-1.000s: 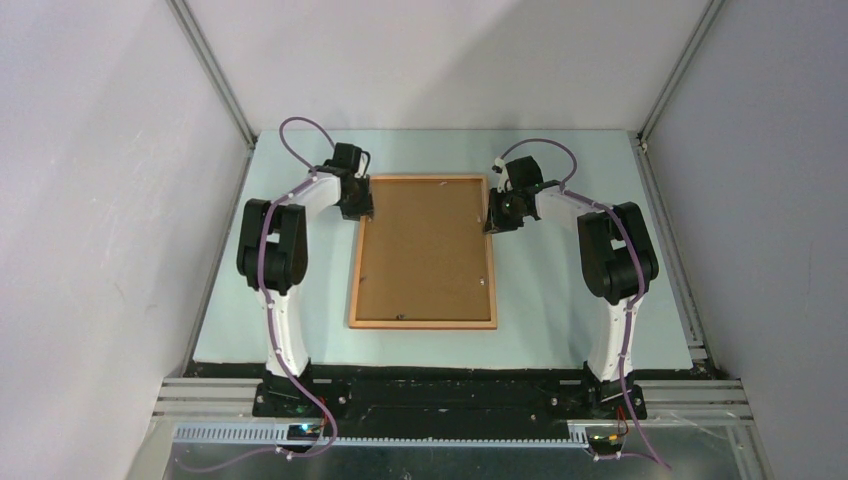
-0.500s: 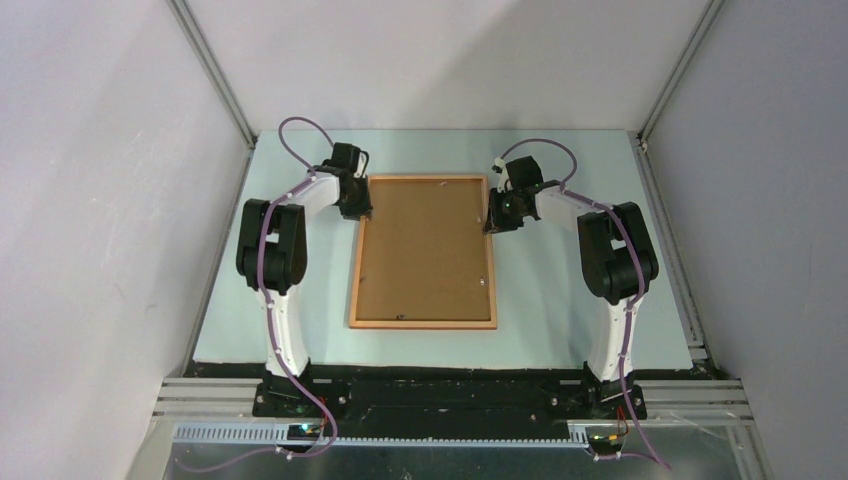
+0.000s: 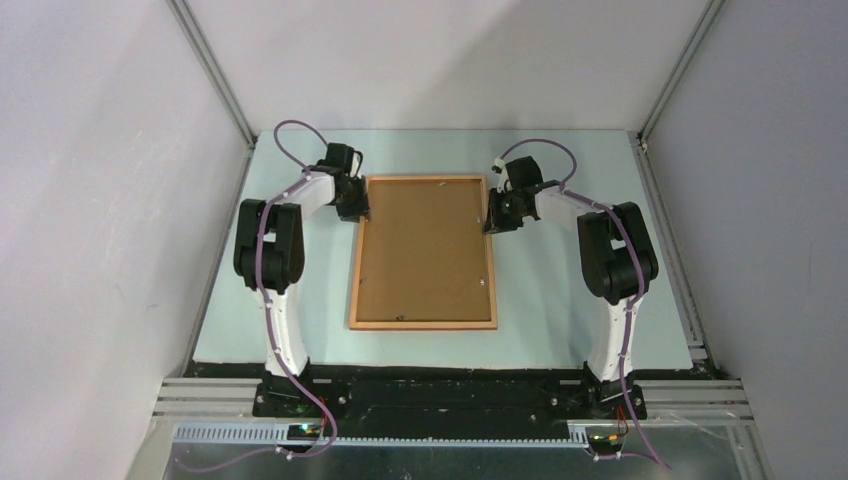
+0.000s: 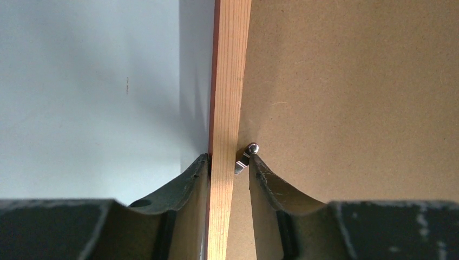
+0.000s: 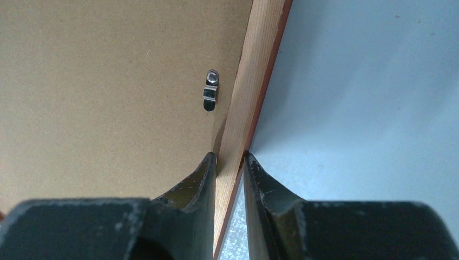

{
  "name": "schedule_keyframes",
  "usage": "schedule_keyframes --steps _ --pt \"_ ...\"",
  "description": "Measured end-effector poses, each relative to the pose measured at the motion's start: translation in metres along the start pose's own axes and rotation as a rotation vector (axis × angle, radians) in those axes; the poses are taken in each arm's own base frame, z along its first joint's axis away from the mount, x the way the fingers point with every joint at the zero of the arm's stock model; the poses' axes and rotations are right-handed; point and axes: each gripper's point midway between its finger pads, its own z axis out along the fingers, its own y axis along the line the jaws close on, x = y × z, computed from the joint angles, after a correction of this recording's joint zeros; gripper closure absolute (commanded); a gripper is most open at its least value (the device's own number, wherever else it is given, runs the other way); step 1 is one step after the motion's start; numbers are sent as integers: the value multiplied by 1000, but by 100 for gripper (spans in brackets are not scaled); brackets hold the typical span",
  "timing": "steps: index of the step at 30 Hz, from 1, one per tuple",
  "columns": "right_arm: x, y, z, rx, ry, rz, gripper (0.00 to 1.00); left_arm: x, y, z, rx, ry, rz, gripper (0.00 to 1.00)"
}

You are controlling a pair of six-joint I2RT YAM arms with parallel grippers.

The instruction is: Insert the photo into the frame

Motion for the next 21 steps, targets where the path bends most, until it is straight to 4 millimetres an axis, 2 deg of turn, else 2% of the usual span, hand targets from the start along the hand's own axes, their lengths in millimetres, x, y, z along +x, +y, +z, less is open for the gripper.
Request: schedule_keyframes --steps 3,8,12,15,21 --pt "0 0 0 -1 0 0 100 1 0 0 4 7 -3 62" --pt "0 0 0 -1 0 0 100 3 1 -1 6 17 -5 50" --pt "0 0 0 -2 0 0 100 7 4 -3 3 33 -10 46" --pt "0 0 0 -2 1 0 100 11 6 -6 1 47 -5 46" --pt "0 1 0 -3 1 0 100 17 11 -9 -15 67 2 53"
